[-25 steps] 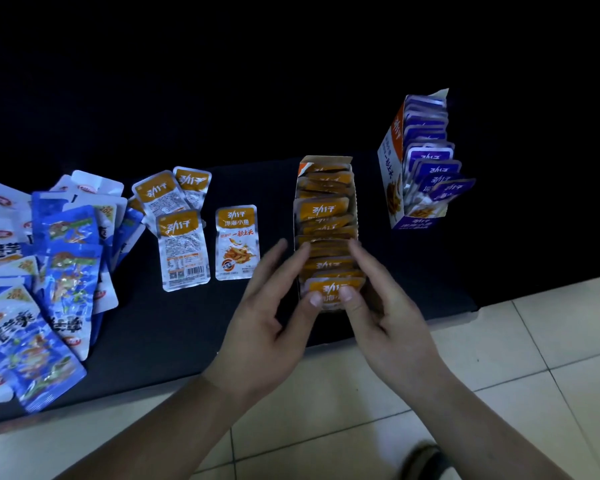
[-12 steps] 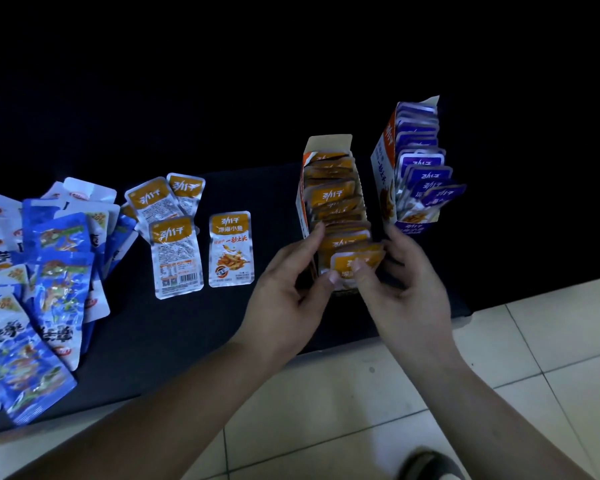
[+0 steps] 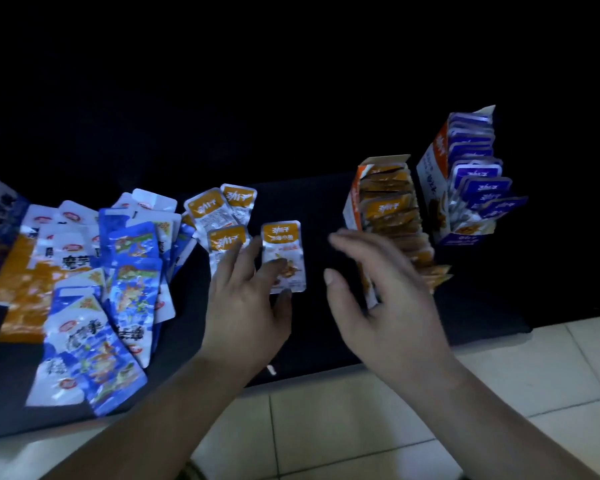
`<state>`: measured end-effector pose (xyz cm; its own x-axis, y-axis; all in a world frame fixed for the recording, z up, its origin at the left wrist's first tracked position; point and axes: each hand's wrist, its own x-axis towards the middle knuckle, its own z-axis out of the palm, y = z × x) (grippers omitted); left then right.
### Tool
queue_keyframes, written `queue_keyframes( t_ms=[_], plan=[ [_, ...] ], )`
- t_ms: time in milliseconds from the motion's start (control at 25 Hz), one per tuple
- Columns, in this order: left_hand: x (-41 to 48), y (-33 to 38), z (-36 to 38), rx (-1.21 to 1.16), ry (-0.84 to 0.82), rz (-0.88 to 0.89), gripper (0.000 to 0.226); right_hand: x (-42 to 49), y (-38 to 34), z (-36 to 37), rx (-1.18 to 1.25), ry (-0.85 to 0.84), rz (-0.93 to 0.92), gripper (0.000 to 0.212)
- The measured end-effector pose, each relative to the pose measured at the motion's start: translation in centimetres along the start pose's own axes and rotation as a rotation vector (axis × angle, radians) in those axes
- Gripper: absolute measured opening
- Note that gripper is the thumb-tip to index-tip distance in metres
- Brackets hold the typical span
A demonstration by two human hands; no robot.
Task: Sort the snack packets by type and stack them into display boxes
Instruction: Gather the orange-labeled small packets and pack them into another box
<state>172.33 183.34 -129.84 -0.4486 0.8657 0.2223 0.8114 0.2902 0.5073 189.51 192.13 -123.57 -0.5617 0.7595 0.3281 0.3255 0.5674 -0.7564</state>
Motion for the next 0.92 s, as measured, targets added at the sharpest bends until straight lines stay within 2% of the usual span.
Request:
queue_keyframes(
  t_ms=[40,120,200,280,360,480,640,720,800,840,920],
  plan=[
    [1.3,-1.0,-0.5,0.163,-0.052,0.001,0.056,0.5,-0.7,1.6,0.064,-0.097,0.059,0.042],
    [3.9,-2.4,-1.4,0.343,-0.303,-0.117,0.082,1.3,-1.3,4.5,0.147,-0.265,0.220,0.044],
    [5.9,-3.9,-1.5,0.426,-0.512,-0.160,0.097,2.2,-0.7,6.8,0.180,-0.321,0.351,0.044],
    [6.2,-5.0,-1.2,0.430,-0.612,-0.101,0.098,2.5,0.5,8.0,0.142,-0.325,0.369,0.042],
    [5.1,-5.6,-0.6,0.375,-0.622,-0.052,0.091,2.2,1.3,8.4,0.112,-0.332,0.389,0.037],
    [1.5,-6.2,0.0,0.314,-0.500,0.024,0.086,0.7,2.0,8.1,0.134,-0.381,0.450,0.030],
    [-3.7,-5.9,0.1,0.185,-0.370,0.163,0.068,-1.7,3.0,7.0,0.159,-0.452,0.525,0.038],
    [-2.5,-6.3,-0.9,0.086,-0.305,0.191,0.060,-1.7,3.6,6.6,0.214,-0.482,0.555,0.042],
    [1.4,-7.2,-1.8,0.166,-0.218,0.197,0.064,-1.4,3.9,6.3,0.282,-0.495,0.597,0.047],
    [3.8,-7.5,-2.5,0.262,-0.274,0.147,0.073,-1.3,3.8,6.3,0.294,-0.495,0.599,0.049],
    [7.7,-8.2,-3.2,0.389,-0.572,0.003,0.086,-1.4,3.6,6.2,0.288,-0.492,0.591,0.051]
  ],
)
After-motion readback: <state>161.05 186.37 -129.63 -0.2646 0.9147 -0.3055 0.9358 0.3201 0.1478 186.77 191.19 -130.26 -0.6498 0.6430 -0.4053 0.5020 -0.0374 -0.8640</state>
